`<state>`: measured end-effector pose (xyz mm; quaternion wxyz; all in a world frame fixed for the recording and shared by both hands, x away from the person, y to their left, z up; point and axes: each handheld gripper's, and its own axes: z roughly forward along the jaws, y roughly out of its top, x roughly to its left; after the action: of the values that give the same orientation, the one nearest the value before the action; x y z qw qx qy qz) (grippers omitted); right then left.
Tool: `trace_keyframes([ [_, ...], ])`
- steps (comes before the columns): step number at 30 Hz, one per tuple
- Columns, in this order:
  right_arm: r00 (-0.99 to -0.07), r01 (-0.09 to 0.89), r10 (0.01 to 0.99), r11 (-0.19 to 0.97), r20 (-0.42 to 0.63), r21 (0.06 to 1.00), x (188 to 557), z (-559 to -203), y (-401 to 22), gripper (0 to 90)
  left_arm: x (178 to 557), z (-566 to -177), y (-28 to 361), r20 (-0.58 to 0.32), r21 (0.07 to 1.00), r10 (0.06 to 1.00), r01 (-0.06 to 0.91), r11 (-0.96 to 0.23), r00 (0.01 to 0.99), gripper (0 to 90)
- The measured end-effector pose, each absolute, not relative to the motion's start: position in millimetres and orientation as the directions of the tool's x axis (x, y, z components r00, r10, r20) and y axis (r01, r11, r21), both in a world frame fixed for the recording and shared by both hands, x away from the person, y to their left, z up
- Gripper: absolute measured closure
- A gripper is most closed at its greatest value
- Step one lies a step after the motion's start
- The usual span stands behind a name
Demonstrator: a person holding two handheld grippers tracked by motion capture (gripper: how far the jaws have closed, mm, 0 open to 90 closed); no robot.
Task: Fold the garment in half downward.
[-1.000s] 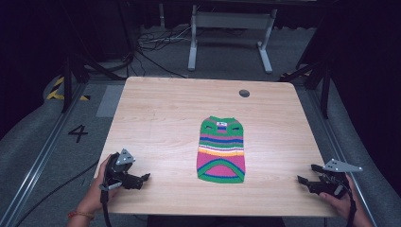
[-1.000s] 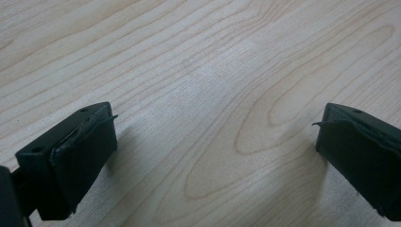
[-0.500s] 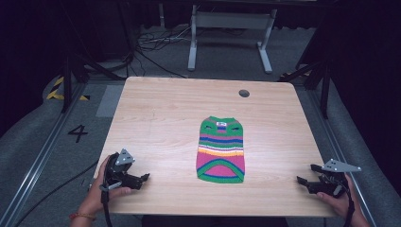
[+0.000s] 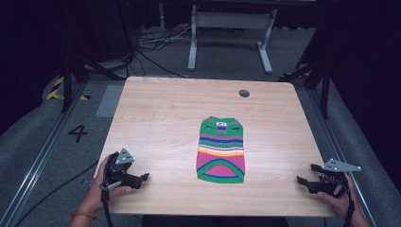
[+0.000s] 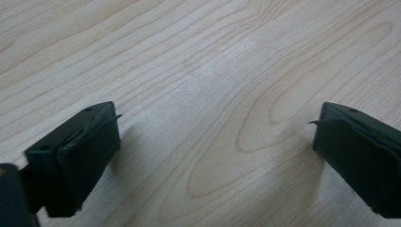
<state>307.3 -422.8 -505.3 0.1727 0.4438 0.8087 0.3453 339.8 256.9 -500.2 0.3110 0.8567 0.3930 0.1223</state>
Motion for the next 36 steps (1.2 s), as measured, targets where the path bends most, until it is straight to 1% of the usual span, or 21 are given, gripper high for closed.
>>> trace_keyframes([
  [3,-0.552,0.601,0.834,0.375,0.026,0.706,310,-504,-423,18.9,344,-497,260,-0.043,0.629,0.749,0.6,-0.494,0.661,15.7],
  [5,-0.559,0.599,0.829,0.386,0.022,0.702,312,-503,-423,23.5,346,-496,259,-0.038,0.616,0.747,0.604,-0.505,0.664,16.3],
  [8,-0.552,0.605,0.834,0.39,0.013,0.694,318,-500,-421,25.0,351,-490,257,0.011,0.606,0.749,0.591,-0.532,0.663,18.4],
  [13,-0.567,0.598,0.823,0.387,0.029,0.702,327,-491,-413,26.9,361,-481,249,0.005,0.627,0.736,0.572,-0.529,0.676,18.9],
  [21,-0.593,0.565,0.805,0.419,-0.004,0.711,346,-477,-400,27.6,382,-474,235,-0.016,0.623,0.699,0.554,-0.552,0.715,19.8],
  [24,-0.61,0.529,0.79,0.458,-0.055,0.715,356,-471,-387,31.0,392,-470,231,-0.021,0.632,0.701,0.553,-0.543,0.713,19.3],
  [30,-0.634,0.524,0.772,0.468,-0.041,0.712,376,-466,-371,34.0,409,-466,219,-0.014,0.646,0.69,0.533,-0.546,0.724,20.5],
  [32,-0.639,0.519,0.769,0.452,-0.022,0.725,387,-463,-363,35.4,417,-465,211,0.004,0.651,0.681,0.516,-0.557,0.732,21.5],
  [33,-0.64,0.519,0.768,0.449,-0.017,0.728,390,-462,-361,36.0,422,-464,208,-0.008,0.649,0.674,0.516,-0.559,0.739,21.5],
  [36,-0.651,0.499,0.759,0.45,-0.022,0.741,404,-458,-349,39.7,431,-464,197,0.004,0.655,0.67,0.505,-0.563,0.742,22.3],
])
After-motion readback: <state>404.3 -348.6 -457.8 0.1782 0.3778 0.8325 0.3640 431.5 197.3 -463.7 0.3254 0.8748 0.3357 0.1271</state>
